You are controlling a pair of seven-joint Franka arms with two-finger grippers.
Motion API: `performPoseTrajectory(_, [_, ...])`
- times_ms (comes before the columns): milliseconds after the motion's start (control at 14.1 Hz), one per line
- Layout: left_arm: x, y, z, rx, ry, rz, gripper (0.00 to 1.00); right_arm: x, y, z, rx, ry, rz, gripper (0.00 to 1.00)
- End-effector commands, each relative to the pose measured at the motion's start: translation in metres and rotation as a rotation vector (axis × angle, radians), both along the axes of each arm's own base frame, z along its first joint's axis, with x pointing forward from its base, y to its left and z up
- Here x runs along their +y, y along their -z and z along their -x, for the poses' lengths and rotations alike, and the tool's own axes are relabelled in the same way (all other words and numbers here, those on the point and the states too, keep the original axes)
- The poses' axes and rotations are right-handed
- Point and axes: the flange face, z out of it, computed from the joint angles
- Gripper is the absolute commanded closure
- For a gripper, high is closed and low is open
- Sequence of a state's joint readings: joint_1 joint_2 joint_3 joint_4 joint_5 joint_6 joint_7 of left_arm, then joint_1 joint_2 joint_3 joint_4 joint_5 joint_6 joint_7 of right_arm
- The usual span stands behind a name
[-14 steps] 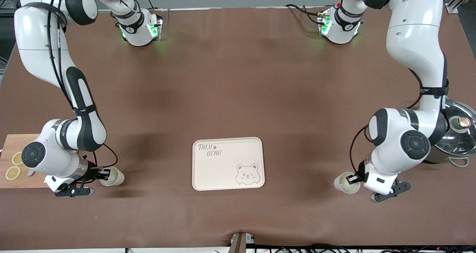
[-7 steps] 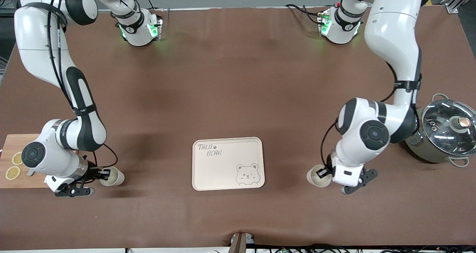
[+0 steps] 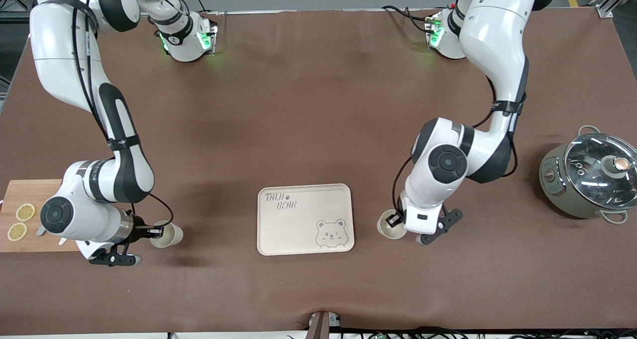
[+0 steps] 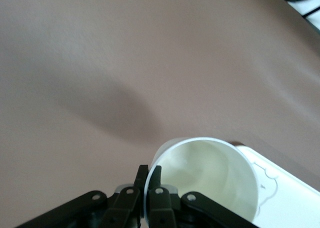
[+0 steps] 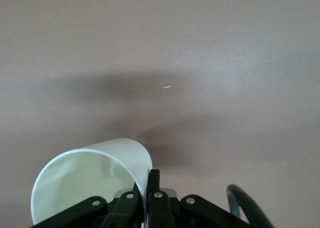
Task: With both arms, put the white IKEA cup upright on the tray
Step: 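Carry the cups toward the bear tray with both grippers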
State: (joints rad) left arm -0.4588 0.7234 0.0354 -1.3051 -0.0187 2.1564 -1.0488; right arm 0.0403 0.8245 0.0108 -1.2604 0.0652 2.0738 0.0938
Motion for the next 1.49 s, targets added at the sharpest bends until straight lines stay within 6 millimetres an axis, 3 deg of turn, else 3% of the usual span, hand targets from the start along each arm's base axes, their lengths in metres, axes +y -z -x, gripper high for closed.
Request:
performPoseTrajectory(0, [-0.019, -0.009, 0.007, -0.014, -0.022, -0.019, 1.0, 0.023, -0.012, 0.0, 0.018, 0.061, -0.02, 1.0])
performPoseTrajectory(213, [-0.043, -0.006, 0.017, -0.026, -0.045, -0.023, 1.0, 0.059, -0.013, 0.004, 0.026, 0.125, -0.02, 1.0])
performPoseTrajectory(426, [-0.076, 0.006, 0.028, -0.028, -0.068, -0.016, 1.0, 0.117, -0.011, 0.015, 0.041, 0.21, -0.013, 1.0])
performPoseTrajectory(853, [-0.122, 0.045, 0.053, -0.05, -0.086, -0.033, 1.0, 0.23, -0.011, 0.047, 0.046, 0.343, 0.0, 1.0])
performPoseTrajectory(1137, [-0.142, 0.068, 0.068, -0.051, -0.08, -0.058, 1.0, 0.258, -0.005, 0.055, 0.031, 0.383, -0.008, 1.0])
performPoseTrajectory(1279, [-0.142, 0.079, 0.07, -0.043, -0.086, -0.068, 1.0, 0.279, 0.002, 0.063, 0.015, 0.395, -0.015, 1.0])
performPoseTrajectory(1421, [-0.145, 0.083, 0.073, -0.038, -0.081, -0.072, 1.0, 0.288, 0.01, 0.064, -0.001, 0.416, -0.026, 1.0])
